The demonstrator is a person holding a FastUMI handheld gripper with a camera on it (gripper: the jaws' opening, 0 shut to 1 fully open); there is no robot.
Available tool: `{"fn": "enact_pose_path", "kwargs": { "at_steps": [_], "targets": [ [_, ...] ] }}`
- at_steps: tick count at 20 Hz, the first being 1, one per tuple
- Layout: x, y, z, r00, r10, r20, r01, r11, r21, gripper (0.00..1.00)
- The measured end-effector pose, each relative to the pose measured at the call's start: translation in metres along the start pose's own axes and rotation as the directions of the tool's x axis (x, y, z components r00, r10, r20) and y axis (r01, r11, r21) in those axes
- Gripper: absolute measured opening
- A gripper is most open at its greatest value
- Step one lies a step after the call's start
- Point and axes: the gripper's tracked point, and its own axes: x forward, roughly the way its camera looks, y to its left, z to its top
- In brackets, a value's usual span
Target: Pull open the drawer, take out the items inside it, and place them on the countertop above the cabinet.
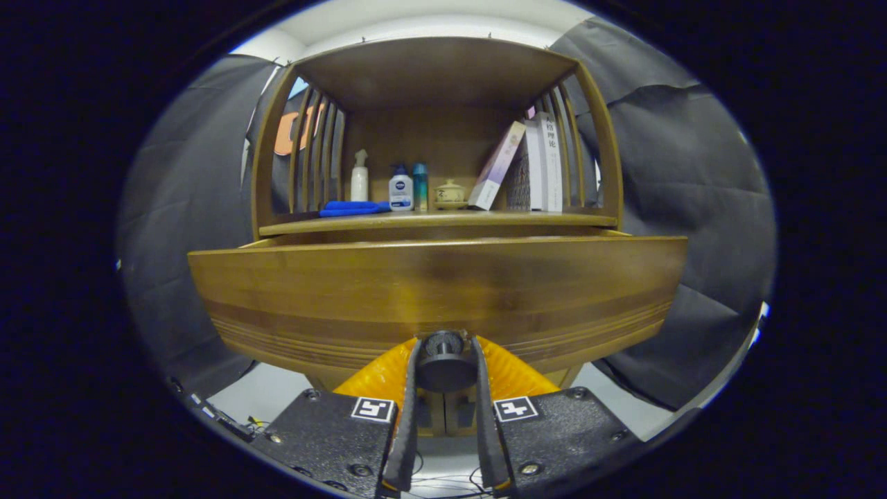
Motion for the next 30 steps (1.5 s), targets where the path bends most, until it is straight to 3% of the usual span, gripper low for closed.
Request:
{"fn": "enact_pose_path", "kwargs": {
  "at_steps": [11, 30],
  "targets": [
    [-0.054, 0.005, -0.022, 1.0, 0.026, -0.017, -0.025, 1.0, 0.013, 0.39],
    [-0.09, 0.007, -0.036, 0.997, 0.06, -0.048, -0.058, 0.998, 0.039, 0.39]
  ]
}}
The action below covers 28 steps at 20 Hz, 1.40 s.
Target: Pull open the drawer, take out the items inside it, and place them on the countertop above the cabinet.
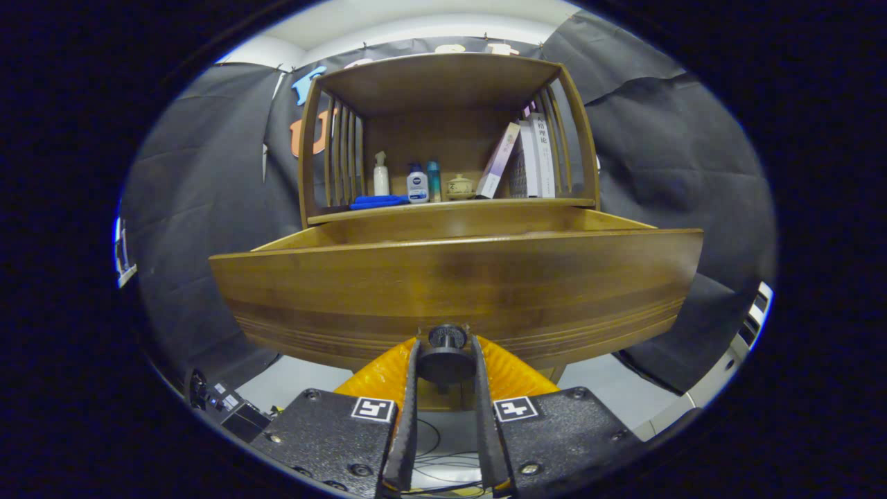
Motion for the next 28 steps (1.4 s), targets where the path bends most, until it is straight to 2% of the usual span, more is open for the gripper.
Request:
{"fn": "enact_pose_path", "kwargs": {
  "at_steps": [7, 14, 16, 21, 25, 28],
  "targets": [
    [-0.004, 0.001, -0.001, 1.0, 0.007, 0.002, -0.007, 1.0, -0.015, 0.39],
    [-0.004, 0.001, -0.003, 1.0, 0.0, -0.001, 0.0, 0.996, -0.085, 0.39],
    [-0.007, 0.0, -0.004, 1.0, 0.013, -0.012, -0.015, 0.993, -0.119, 0.44],
    [-0.025, -0.007, 0.003, 0.999, 0.037, -0.033, -0.041, 0.992, -0.122, 0.87],
    [-0.039, -0.022, 0.054, 0.999, 0.032, -0.021, -0.035, 0.99, -0.139, 0.92],
    [-0.032, -0.023, 0.101, 0.997, 0.069, -0.043, -0.074, 0.989, -0.129, 0.94]
  ]
}}
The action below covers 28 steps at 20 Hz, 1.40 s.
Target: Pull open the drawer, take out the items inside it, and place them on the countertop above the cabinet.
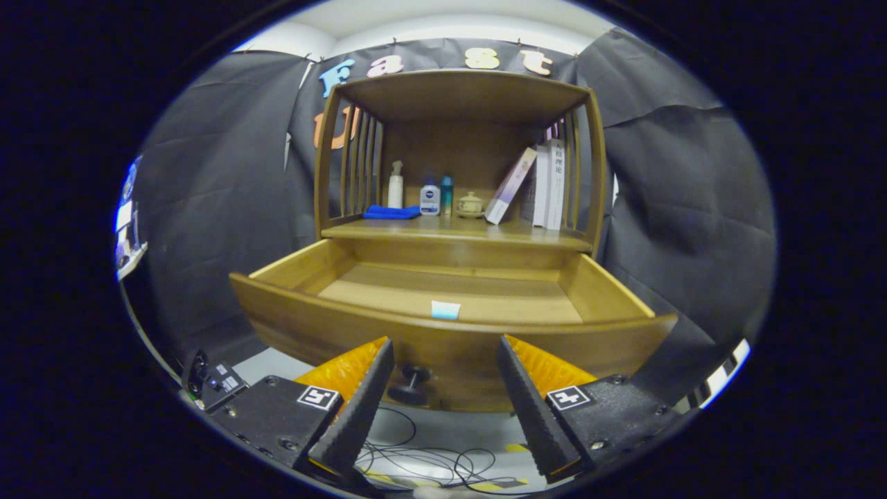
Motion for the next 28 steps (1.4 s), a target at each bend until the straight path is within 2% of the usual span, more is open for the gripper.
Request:
{"fn": "enact_pose_path", "kwargs": {
  "at_steps": [3, 7, 9, 10, 12, 15, 19, 21, 23, 25, 28],
  "targets": [
    [0.017, -0.007, 0.042, 0.999, 0.027, -0.038, -0.024, 0.998, 0.064, 0.94],
    [0.061, -0.01, 0.078, 0.986, 0.049, -0.161, -0.028, 0.991, 0.133, 0.94],
    [0.086, -0.009, 0.078, 0.96, 0.067, -0.271, -0.031, 0.99, 0.137, 0.94],
    [0.096, -0.001, 0.081, 0.945, 0.1, -0.311, -0.056, 0.988, 0.145, 0.94],
    [0.121, 0.005, 0.073, 0.906, 0.134, -0.401, -0.074, 0.984, 0.162, 0.92],
    [0.15, 0.012, 0.049, 0.826, 0.152, -0.543, -0.066, 0.982, 0.175, 0.88],
    [0.182, 0.015, 0.024, 0.742, 0.116, -0.66, -0.051, 0.992, 0.117, 0.82],
    [0.191, 0.016, 0.004, 0.682, 0.115, -0.722, -0.014, 0.989, 0.145, 0.76],
    [0.193, 0.004, -0.018, 0.634, 0.069, -0.77, 0.006, 0.996, 0.094, 0.71],
    [0.188, 0.003, -0.028, 0.606, 0.038, -0.795, 0.011, 0.998, 0.056, 0.68],
    [0.185, 0.006, -0.03, 0.577, 0.057, -0.815, 0.015, 0.997, 0.08, 0.68]
  ]
}}
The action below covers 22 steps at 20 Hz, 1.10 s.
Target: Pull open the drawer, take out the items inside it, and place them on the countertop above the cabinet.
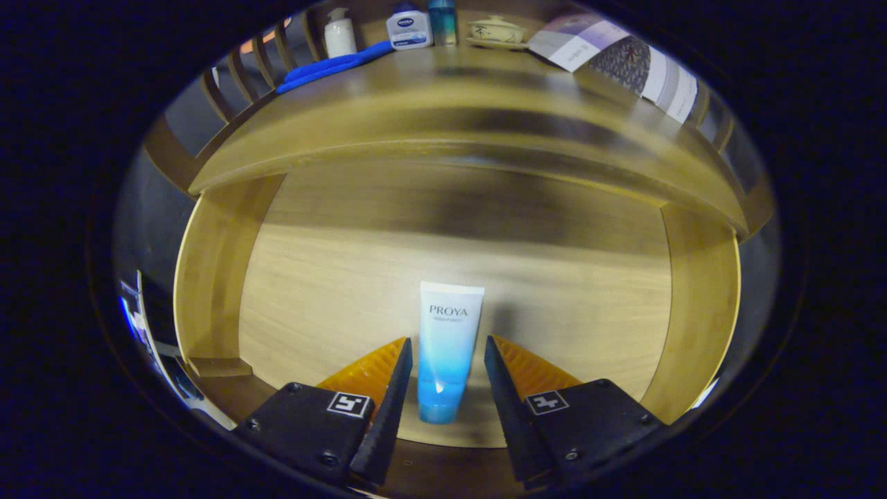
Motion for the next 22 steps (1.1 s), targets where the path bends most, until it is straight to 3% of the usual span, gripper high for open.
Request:
{"fn": "enact_pose_path", "kwargs": {
  "at_steps": [6, 8, 10, 15, 22],
  "targets": [
    [0.005, -0.001, -0.005, 0.996, -0.043, -0.081, 0.042, 0.999, -0.01, 0.66],
    [0.008, 0.001, -0.006, 0.994, -0.047, -0.095, 0.045, 0.999, -0.017, 0.55],
    [0.008, -0.002, -0.007, 0.994, -0.053, -0.091, 0.049, 0.998, -0.044, 0.52],
    [-0.01, -0.003, -0.004, 1.0, -0.023, -0.006, 0.022, 0.999, -0.04, 0.47],
    [-0.083, -0.013, -0.007, 0.988, 0.04, 0.149, -0.038, 0.999, -0.015, 0.47]
  ]
}}
